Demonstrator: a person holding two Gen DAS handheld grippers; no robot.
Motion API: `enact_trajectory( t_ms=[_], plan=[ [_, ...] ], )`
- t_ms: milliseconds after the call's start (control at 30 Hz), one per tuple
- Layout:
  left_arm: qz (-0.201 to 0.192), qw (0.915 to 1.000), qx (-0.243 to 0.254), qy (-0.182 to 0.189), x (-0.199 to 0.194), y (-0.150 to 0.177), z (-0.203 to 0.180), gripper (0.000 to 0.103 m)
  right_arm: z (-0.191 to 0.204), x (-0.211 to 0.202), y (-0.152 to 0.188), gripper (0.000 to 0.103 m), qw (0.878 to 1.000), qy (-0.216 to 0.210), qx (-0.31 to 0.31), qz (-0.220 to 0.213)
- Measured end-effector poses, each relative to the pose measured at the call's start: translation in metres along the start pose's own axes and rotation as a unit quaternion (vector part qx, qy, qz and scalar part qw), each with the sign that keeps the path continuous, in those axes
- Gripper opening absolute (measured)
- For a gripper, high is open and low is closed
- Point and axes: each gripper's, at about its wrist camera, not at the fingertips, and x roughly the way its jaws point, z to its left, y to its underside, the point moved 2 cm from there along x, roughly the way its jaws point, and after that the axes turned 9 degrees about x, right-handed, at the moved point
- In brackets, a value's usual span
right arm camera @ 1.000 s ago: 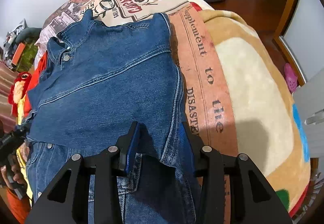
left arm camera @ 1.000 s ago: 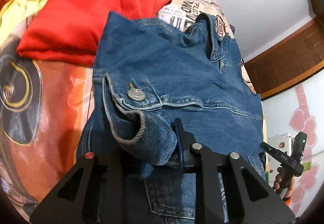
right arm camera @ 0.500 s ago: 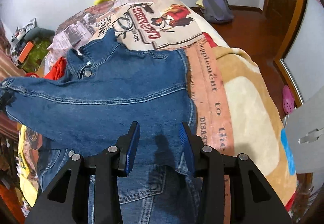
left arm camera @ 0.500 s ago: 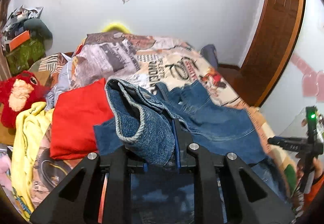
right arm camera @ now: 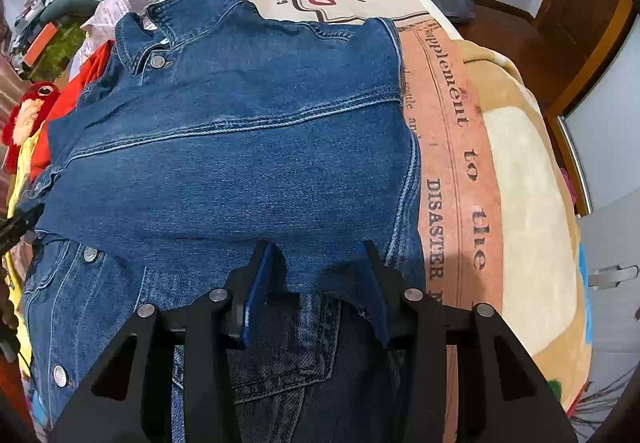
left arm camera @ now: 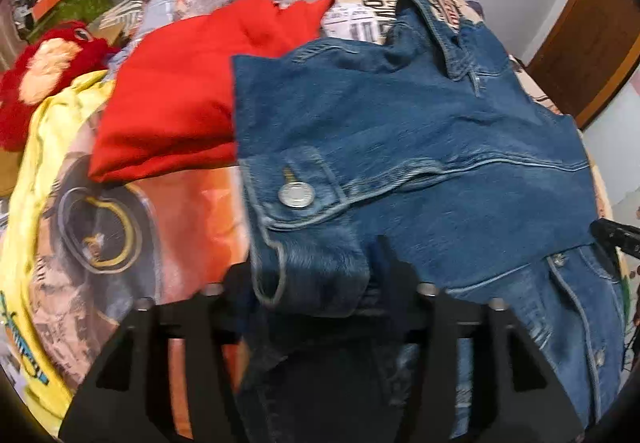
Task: Fold large clothes
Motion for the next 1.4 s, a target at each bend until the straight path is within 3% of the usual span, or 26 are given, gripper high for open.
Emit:
enact_trajectory(
  t_ms=[167, 467, 733, 1100, 1167, 1200, 1300, 1333, 1400],
  plan=[
    [-0.001, 0.9992, -0.028, 0.03, -0.015, -0.002, 0.023, 0.063, 0.0, -0.004, -0.005, 0.041, 1.0, 0.011, -0.01, -0.002],
    [-0.05, 0.9976, -0.047, 0.013, -0.039, -0.044, 0.061, 0.063, -0.006, -0.029, -0.04, 0.041, 0.997, 0.03, -0.018, -0.062],
    [-0.037, 0.9933, -0.084, 0.071, 0.007, -0.085, 0.081, 0.063, -0.015, -0.013, -0.083, 0.042, 0.997, 0.024, 0.013, -0.071],
    [-0.009, 0.9909, -0.096, 0.093, 0.064, -0.098, 0.088, 0.062, -0.034, 0.051, -0.121, 0.042, 0.997, -0.011, 0.07, -0.024],
    [-0.009, 0.9912, -0.088, 0.098, 0.068, -0.098, 0.085, 0.051, -0.037, 0.059, -0.125, 0.042, 0.997, -0.022, 0.075, -0.022],
    [-0.004, 0.9913, -0.084, 0.101, 0.07, -0.098, 0.083, 0.039, -0.038, 0.062, -0.127, 0.042, 0.996, -0.028, 0.081, -0.024],
    [0.001, 0.9949, -0.063, 0.079, 0.069, -0.099, 0.072, 0.016, -0.037, 0.064, -0.131, 0.043, 0.995, -0.034, 0.088, -0.033],
    [0.0, 0.9961, -0.055, 0.069, 0.067, -0.1, 0.068, 0.012, -0.037, 0.062, -0.131, 0.04, 0.995, -0.033, 0.091, -0.035],
    [-0.01, 0.9982, -0.038, 0.046, 0.058, -0.104, 0.061, 0.01, -0.035, 0.058, -0.131, 0.025, 0.994, -0.037, 0.093, -0.04]
  ],
)
